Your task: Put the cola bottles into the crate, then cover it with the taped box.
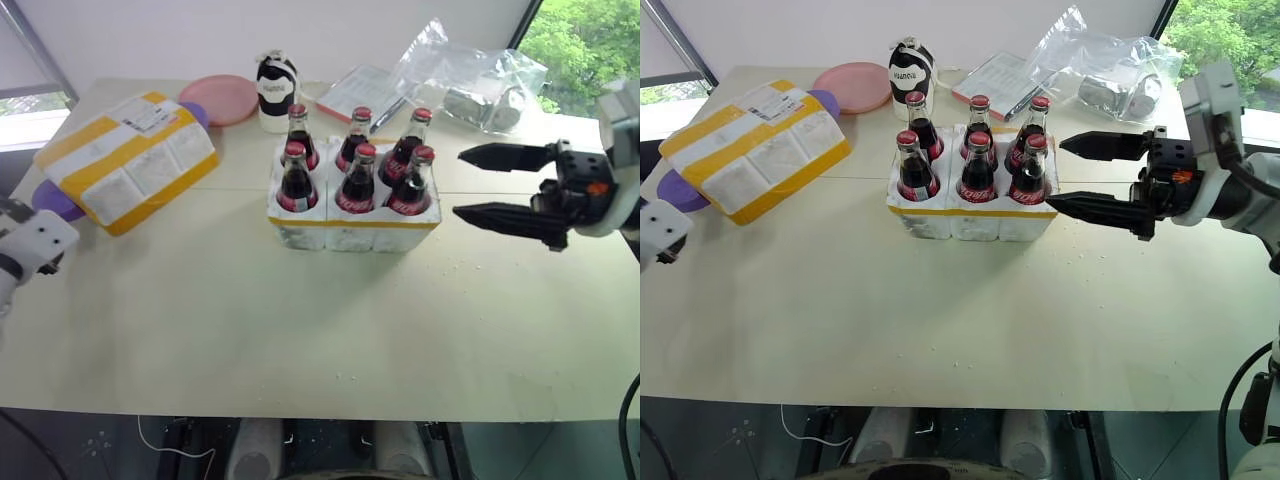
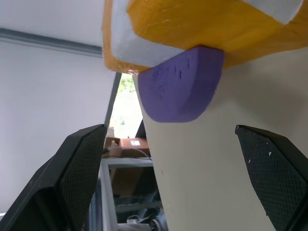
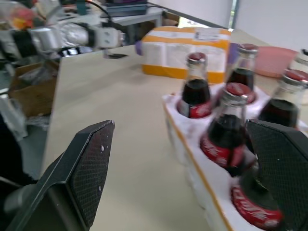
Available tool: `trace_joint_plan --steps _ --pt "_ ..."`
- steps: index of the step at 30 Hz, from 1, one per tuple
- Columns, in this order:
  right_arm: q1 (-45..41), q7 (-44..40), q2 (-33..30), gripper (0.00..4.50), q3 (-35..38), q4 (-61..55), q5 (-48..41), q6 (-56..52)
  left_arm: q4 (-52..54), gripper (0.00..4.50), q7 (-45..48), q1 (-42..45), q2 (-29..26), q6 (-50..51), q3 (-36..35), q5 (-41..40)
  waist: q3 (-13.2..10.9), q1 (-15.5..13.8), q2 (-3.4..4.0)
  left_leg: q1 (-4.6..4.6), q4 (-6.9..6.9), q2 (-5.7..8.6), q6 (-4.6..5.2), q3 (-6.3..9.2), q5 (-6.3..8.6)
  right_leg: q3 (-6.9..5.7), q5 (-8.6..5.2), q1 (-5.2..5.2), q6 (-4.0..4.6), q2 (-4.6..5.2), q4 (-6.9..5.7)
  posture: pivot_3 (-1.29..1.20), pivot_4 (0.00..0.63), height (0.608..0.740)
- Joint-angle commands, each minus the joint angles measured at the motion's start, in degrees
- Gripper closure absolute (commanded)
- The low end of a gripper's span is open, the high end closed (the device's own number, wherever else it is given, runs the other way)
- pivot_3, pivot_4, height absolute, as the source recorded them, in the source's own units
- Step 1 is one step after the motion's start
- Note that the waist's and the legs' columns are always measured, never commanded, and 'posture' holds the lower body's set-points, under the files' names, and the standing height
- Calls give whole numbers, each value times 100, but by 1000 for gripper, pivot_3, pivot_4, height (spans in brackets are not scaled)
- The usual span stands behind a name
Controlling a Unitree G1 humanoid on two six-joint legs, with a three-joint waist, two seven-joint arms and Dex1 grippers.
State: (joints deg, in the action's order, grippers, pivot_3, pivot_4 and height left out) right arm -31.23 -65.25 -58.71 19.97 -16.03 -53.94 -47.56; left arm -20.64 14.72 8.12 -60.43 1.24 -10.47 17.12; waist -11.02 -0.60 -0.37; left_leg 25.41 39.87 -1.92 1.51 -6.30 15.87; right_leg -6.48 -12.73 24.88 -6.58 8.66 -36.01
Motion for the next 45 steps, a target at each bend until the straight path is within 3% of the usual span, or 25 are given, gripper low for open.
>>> trace_joint_plan --steps 1,12,24,27,31,40,45 --pt "5 55 -250 39 441 -359 -312 -106 -571 0 -257 441 -54 -268 196 277 2 -1 -3 0 1 0 0 -2 0 0 0 0 0 1 0 0 150 740" --pt "-341 791 -439 39 1160 -477 -1757 -706 -2867 0 -624 2450 302 -1218 1425 953 8 -9 -15 -1 7 4 2 -1 0 -1 1 -5 -1 1 -4 0 150 740" --pt "-57 1250 -526 39 1434 -595 -1955 -667 -4453 0 -1032 3503 689 -1413 1755 984 10 -5 -19 -1 10 4 4 -6 0 0 1 -4 -2 0 -8 0 150 740" --pt "14 1323 -515 0 1462 -659 -2009 -633 -4549 1316 -1055 3682 690 -1503 1839 1024 11 -18 -26 -1 12 4 4 -5 0 0 1 -6 -2 0 -8 0 150 740" --pt "91 1393 -508 0 1498 -699 -2061 -594 -4638 3400 -1165 3855 649 -1505 2028 1184 13 -25 -29 -1 16 4 6 -2 1 -1 1 -11 -2 2 -7 0 150 740" --pt "638 1106 -712 0 1539 -670 -1936 -698 -4388 3400 -1115 4068 319 -1679 1929 1044 12 -12 -32 -2 16 5 7 -1 2 -1 1 -11 -2 1 -8 0 150 740" --pt "890 938 -722 0 1409 -654 -1342 -361 -3202 3400 -595 4353 -80 -1936 1611 699 10 -11 -43 -2 17 3 7 1 2 -1 1 -10 -2 1 -8 0 150 740"
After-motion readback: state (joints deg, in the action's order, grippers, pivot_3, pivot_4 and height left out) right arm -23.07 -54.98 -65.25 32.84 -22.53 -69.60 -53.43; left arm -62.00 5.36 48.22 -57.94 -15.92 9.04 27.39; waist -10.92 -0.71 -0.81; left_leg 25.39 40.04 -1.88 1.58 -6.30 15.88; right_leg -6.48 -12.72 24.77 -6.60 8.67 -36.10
